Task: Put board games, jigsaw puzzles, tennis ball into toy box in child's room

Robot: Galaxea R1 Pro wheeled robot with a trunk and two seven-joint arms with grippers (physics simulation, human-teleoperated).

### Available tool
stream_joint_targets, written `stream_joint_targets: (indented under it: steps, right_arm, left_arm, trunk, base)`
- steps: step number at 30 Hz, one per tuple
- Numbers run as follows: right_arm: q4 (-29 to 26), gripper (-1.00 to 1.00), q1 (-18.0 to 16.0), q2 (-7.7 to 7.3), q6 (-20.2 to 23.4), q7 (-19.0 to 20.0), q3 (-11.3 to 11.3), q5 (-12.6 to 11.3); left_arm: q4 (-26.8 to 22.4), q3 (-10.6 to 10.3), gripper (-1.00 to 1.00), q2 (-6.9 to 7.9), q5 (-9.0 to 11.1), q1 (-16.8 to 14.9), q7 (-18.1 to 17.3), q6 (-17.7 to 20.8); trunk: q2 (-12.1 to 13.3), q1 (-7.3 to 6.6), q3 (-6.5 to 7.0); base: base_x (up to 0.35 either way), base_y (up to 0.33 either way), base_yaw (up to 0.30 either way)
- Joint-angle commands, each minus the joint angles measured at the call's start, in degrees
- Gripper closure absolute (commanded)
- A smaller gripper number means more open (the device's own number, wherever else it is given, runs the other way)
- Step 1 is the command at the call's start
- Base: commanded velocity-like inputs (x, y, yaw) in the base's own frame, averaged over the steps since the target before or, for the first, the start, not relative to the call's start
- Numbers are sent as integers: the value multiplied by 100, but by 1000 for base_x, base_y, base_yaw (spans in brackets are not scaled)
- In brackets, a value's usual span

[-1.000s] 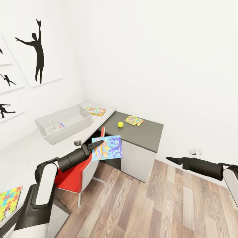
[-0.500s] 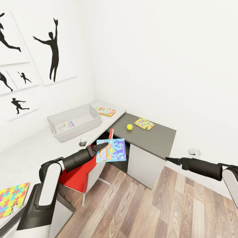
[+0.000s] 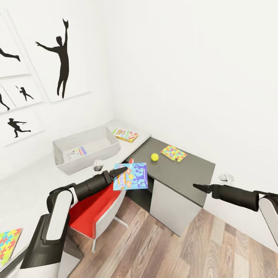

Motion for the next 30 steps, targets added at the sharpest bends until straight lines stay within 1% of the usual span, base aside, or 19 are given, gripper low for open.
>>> stream_joint_targets:
  steps: [1,16,21,30]
  right_arm:
    - [-2,-100,-4,-1,25,45,-9,35]
    - [-2,-100,-5,0,25,45,-12,45]
    - [-2,-100,-5,0,25,45,-21,45]
    - [0,-100,-5,0,25,45,-26,45]
  left_arm:
    - [-1,13,100,-8,-11,-8,-44,38]
    - [-2,2,100,-8,-11,-2,-25,23]
    - [-1,-112,100,-8,-11,-7,-19,19]
    - [-1,-158,100,-8,-12,-7,-16,18]
  trunk:
    - [-11,6,-11]
    - [-11,6,-11]
    - [-11,6,-11]
    - [-11,6,-11]
  base:
    - [313,-120,245]
    - [312,-109,277]
    - [109,-34,289]
    - [26,-8,289]
